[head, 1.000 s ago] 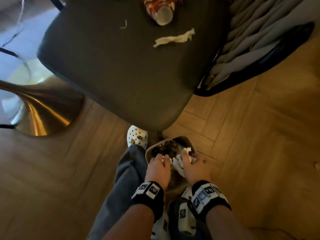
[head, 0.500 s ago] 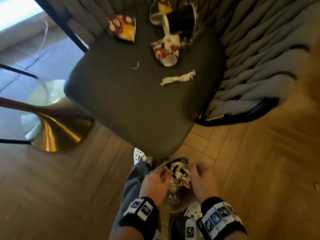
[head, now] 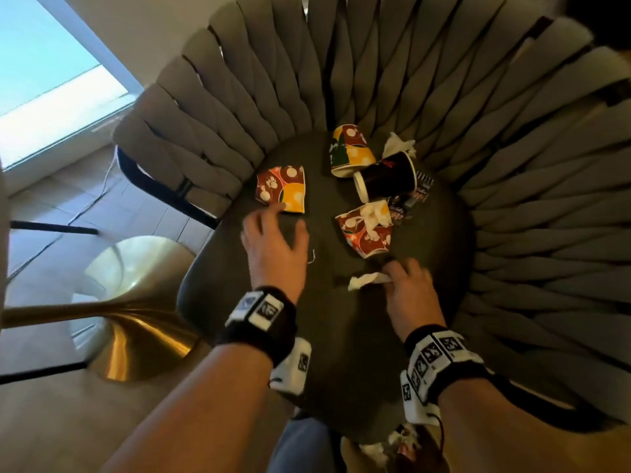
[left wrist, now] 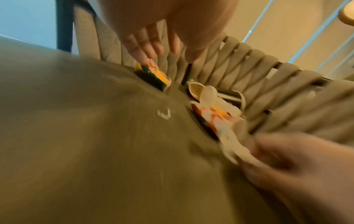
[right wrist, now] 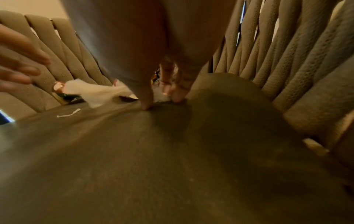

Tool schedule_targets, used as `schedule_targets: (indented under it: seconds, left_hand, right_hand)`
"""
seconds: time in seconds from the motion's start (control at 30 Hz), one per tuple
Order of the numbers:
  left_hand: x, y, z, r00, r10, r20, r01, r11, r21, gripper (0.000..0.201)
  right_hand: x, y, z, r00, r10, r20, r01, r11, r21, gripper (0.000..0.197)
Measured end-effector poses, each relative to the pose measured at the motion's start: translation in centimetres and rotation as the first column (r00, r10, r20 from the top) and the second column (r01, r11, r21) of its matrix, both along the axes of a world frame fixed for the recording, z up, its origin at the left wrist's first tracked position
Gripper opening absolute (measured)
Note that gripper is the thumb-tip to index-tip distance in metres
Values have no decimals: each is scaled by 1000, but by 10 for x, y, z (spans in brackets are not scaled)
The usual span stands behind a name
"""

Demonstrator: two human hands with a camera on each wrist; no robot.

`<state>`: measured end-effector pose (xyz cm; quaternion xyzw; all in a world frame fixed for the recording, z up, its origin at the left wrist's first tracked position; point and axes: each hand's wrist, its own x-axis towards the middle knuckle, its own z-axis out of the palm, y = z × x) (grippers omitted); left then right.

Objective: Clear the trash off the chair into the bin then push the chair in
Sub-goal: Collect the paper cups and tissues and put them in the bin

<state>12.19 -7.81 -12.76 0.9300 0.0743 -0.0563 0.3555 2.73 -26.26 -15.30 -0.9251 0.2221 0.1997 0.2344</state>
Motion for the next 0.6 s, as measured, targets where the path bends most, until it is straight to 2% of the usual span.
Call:
schedule_targets:
  seconds: [0.07,0.13,0.2,0.23,0.3,0.37,0.4,0.43,0.5,0.6]
  left_hand:
    - [51,0,-3,995,95,-24,-95,995,9,62]
    - [89,-2,-8,985,118,-123,-109,991,78,80]
    - [112,-5,-17,961,93,-260,-57,988,143,94]
    - [117,-6,-21,949,66,-307,-18,987,157,97]
    - [120,-7,-27,940,19,-340,28,991,134,97]
    - [119,-5,-26,948,-7,-317,15,1000,23,91]
    - [118,-5,-23,956,-21,-293,9,999,-42,85]
    - [119,-4,-21,964,-44,-262,18,995,-99,77]
    - [126,-9,-10,972,-119,-201,75,974,-213,63]
    - [147,-40,1,952,-265,-152,196,911,-363,47]
  right_hand:
    - [-6,-1,7,975,-223,3,221,966,133,25]
    - [-2,-1,14,883,-467,50,448,869,212,21]
    - [21,1,21,791,-599,126,558,790,255,18]
    - [37,3,23,766,-629,136,581,767,272,26]
    - [67,7,20,802,-591,87,565,798,208,66]
    - [88,10,11,845,-532,-56,535,837,113,96]
    - [94,10,4,838,-533,-120,544,833,100,101]
    - [96,10,-2,816,-555,-159,574,812,111,101]
    - [94,9,-11,775,-608,-170,631,757,169,88]
    - [79,10,-11,786,-604,-133,617,752,232,70]
